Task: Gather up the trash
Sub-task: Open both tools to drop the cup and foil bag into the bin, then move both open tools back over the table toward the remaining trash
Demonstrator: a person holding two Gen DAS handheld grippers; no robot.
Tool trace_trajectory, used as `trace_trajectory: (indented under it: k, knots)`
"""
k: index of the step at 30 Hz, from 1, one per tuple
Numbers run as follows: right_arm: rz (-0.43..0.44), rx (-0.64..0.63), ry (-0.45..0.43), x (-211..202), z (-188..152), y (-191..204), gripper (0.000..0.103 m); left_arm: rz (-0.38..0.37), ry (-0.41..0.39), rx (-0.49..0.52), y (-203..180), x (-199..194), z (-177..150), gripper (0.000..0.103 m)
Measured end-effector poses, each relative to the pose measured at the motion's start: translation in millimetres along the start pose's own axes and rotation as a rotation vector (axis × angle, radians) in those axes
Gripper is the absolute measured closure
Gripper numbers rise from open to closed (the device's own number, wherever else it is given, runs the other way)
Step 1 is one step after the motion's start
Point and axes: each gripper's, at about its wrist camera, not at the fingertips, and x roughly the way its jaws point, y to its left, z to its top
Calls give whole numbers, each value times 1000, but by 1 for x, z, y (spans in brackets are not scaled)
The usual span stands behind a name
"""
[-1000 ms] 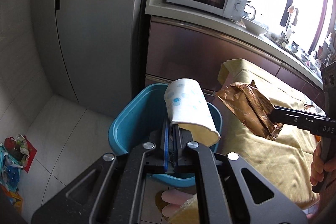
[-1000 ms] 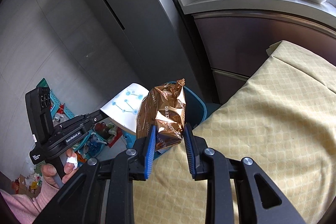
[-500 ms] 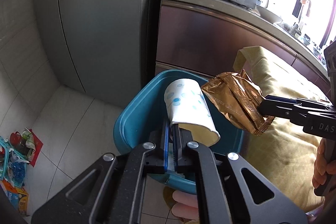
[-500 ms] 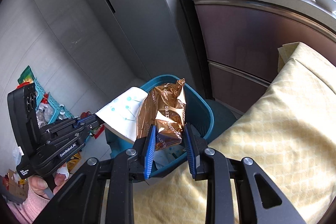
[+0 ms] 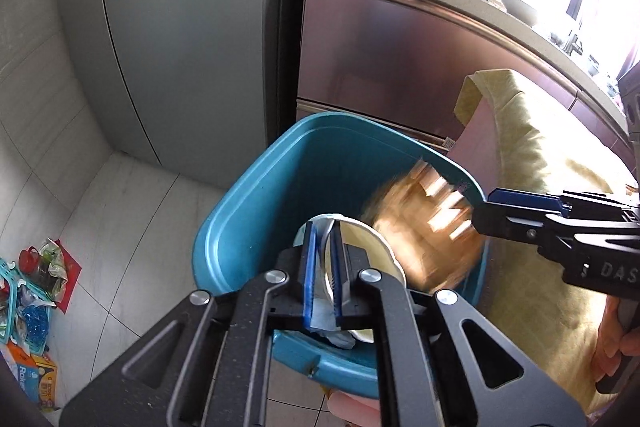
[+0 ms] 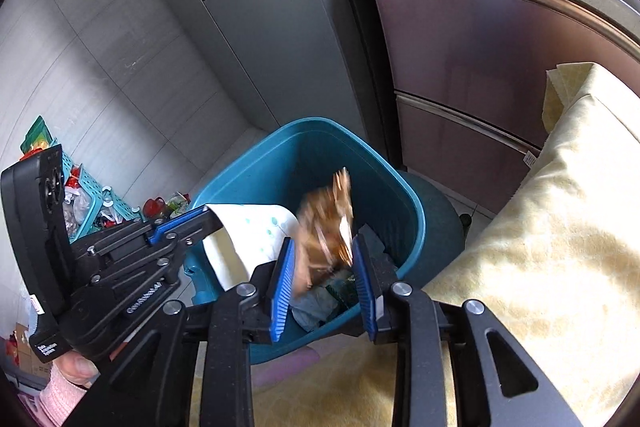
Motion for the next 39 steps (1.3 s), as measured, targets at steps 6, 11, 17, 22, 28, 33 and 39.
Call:
trace_trajectory:
  k: [6,11,17,22,28,33,39]
  knots:
    - [14,9,-16,-7,-4,-5,70,18,-8,11,-5,4,1,91]
    - [28,22,-43,-22,-11,-11,70,22,-14,22,-9,2,2,89]
    - [50,21,-94,-51,-22,-18,68,-5,-41,23,-13,-13,0,84]
    - [56,10,-152,-83,-35,-25,65,-51,-98,42,-25,-39,1,77]
    - [51,20,-247,-133,-54,-39,63,-136,-162,118,-57,-71,-1,70]
    - [18,52,-326,-175,-82,-58,61,-214,-191,234,-102,-93,-10,68]
    - [-76,137,-410,-224,-126,-91,61,-343,-203,317,-158,-111,-21,65]
